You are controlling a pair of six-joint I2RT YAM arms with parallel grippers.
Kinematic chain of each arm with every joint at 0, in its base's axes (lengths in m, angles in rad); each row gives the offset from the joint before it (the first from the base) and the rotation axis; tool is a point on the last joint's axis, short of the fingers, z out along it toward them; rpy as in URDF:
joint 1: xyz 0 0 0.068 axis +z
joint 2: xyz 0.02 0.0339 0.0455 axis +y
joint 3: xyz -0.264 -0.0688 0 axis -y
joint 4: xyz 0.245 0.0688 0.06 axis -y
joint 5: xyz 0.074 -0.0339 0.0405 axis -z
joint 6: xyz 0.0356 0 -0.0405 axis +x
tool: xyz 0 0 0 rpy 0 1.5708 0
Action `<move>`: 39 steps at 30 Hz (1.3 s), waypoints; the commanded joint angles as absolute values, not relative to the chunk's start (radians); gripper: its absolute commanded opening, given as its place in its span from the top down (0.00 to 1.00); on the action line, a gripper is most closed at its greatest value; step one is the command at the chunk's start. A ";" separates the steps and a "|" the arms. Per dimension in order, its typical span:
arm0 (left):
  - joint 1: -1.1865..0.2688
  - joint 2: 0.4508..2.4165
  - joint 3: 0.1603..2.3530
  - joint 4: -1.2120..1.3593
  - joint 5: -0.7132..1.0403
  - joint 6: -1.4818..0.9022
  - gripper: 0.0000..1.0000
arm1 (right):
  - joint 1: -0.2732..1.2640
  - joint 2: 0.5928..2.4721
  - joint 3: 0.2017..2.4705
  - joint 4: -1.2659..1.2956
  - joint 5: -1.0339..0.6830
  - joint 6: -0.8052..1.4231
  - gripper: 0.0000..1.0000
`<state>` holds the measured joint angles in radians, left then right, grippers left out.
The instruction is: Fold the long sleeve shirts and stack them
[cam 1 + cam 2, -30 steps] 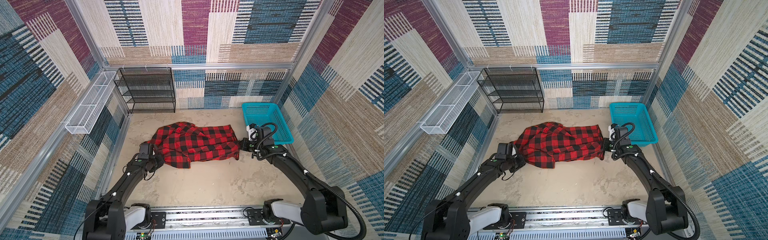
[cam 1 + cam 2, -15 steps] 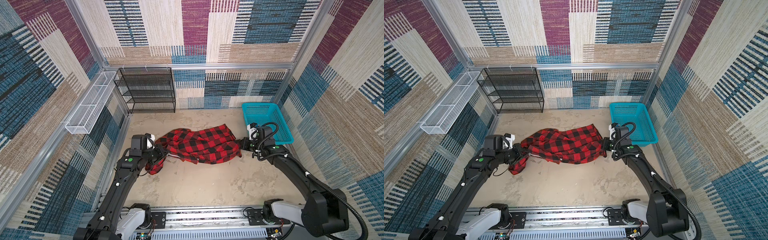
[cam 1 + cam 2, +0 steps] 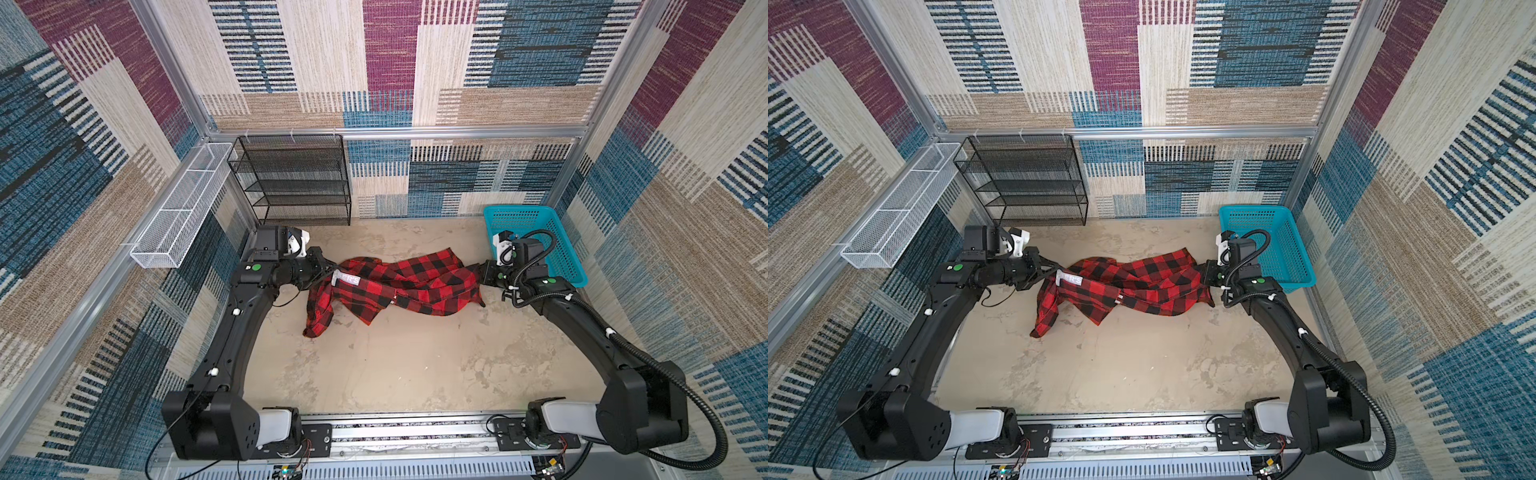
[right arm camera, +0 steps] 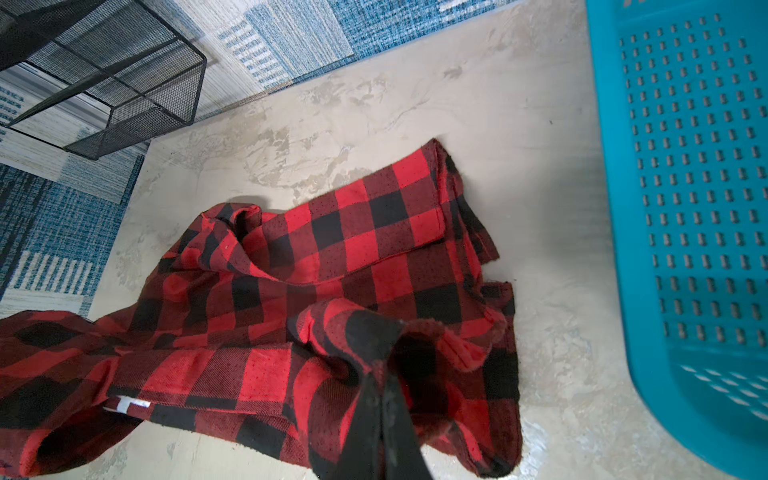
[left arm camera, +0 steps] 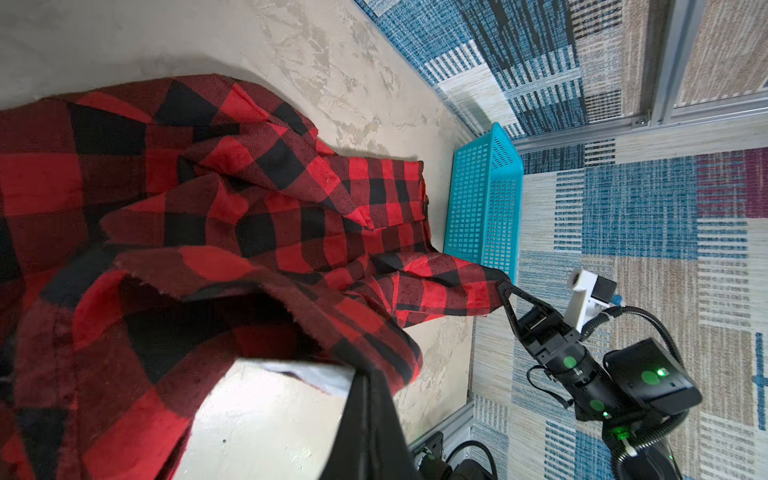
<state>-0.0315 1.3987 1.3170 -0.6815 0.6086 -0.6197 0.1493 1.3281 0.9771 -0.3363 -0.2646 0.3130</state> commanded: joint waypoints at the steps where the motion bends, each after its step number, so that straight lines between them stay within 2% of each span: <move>1: -0.023 1.512 1.363 -0.716 0.624 -0.556 1.00 | 0.150 1.350 0.986 -0.295 -0.286 0.313 1.00; 8: -0.028 1.776 1.496 -0.687 0.528 -0.517 0.98 | 0.150 1.367 0.952 -0.261 -0.298 0.320 1.00; 10: -0.029 1.833 1.564 -0.719 0.517 -0.492 0.88 | 0.150 1.372 0.947 -0.257 -0.302 0.321 1.00; 13: -0.034 1.880 1.661 -0.801 0.462 -0.447 0.64 | 0.150 1.381 0.946 -0.252 -0.312 0.323 1.00; 17: -0.032 1.870 1.748 -0.893 0.356 -0.403 0.52 | 0.150 1.391 0.955 -0.249 -0.318 0.323 1.00; 21: -0.040 1.783 1.734 -0.943 0.348 -0.408 0.49 | 0.152 1.402 0.973 -0.253 -0.324 0.319 1.00; 28: -0.199 1.439 1.310 -0.934 0.300 -0.492 0.49 | 0.155 1.405 0.986 -0.265 -0.323 0.309 1.00; 31: -0.297 1.369 1.179 -0.927 0.245 -0.525 0.51 | 0.155 1.406 0.982 -0.263 -0.326 0.307 1.00; 34: -0.396 1.406 1.155 -0.925 0.147 -0.525 0.52 | 0.155 1.410 0.976 -0.261 -0.330 0.301 1.00; 39: -0.533 1.578 1.223 -0.880 0.034 -0.487 0.53 | 0.155 1.405 0.968 -0.256 -0.324 0.299 1.00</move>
<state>-0.4900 1.5192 1.1938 -0.9211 0.1337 -0.5011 0.1551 1.4097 0.9745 -0.2821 -0.3210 0.3092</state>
